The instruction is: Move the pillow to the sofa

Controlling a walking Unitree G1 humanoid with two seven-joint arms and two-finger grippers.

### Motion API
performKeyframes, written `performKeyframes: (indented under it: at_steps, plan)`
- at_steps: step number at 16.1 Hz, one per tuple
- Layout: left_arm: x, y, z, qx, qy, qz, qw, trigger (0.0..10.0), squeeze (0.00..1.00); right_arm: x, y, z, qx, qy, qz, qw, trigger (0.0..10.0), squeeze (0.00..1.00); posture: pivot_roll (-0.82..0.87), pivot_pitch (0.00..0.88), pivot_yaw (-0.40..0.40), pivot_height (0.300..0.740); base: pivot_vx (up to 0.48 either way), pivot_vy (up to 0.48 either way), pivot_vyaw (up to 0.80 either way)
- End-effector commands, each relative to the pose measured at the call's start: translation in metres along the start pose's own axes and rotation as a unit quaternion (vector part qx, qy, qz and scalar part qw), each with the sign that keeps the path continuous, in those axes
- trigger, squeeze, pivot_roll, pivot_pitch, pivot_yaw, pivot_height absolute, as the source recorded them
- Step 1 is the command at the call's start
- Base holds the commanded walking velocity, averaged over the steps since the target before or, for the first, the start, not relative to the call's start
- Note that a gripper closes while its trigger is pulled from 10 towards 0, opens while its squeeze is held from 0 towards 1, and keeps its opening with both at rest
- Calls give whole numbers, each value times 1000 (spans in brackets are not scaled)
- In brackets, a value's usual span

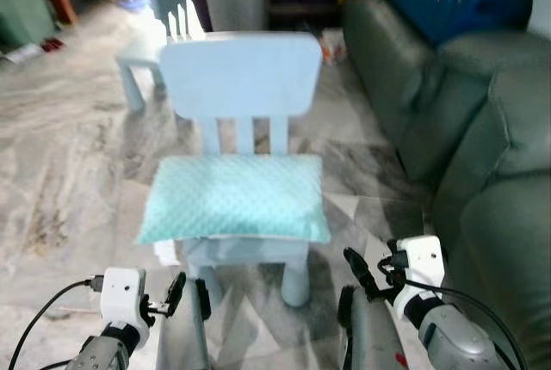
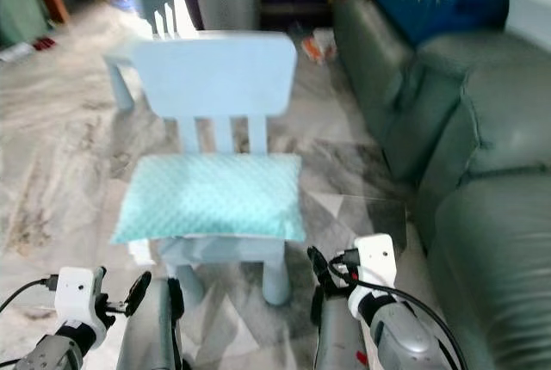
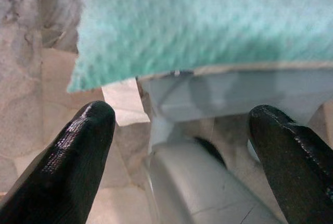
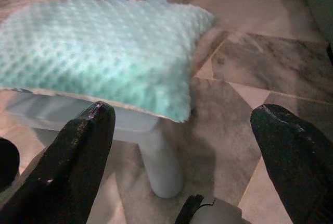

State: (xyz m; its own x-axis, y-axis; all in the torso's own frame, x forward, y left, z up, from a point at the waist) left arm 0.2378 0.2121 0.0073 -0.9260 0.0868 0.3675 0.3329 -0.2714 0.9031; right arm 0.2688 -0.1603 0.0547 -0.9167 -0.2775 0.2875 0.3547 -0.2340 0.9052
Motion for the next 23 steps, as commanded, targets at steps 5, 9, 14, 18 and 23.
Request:
performKeyframes:
  at_steps: [5,9,14,18,23]
  plan:
    - [1,2,11,-21,26,8,999,10000,0,-5,3,2,8,8,-2,1000,10000,0,-83,86,11,369,0,0,0]
    - [1,4,24,-44,66,8,997,10000,0,-6,8,2,11,12,-12,1000,10000,0,-83,83,11,360,0,0,0]
    - [-1,37,81,-68,201,-28,977,10000,0,-17,55,5,52,27,-75,995,10000,0,-83,84,2,360,0,0,0]
    - [-19,81,108,-22,241,-83,967,10000,0,-31,104,15,37,50,-132,989,10000,0,-83,109,-3,360,0,0,0]
    - [-63,122,116,111,230,-135,957,10000,0,-58,144,49,-29,138,-158,977,10000,0,-78,150,-24,360,0,0,0]
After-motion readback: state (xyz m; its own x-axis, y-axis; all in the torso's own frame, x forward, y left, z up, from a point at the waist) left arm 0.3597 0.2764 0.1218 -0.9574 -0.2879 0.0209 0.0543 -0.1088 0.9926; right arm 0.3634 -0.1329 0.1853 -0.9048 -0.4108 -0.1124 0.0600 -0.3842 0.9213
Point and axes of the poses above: a point about 5 cm out from each wrist's last joint towards the gripper, its own x axis pointing back from the gripper into the wrist, its own y axis along the axis of the wrist's last joint, z = x × y, the point moved 5 cm from there along -x, pointing out of the wrist towards the gripper, and after that the axes turned 14 degrees about -x, right-handed, at the moved point
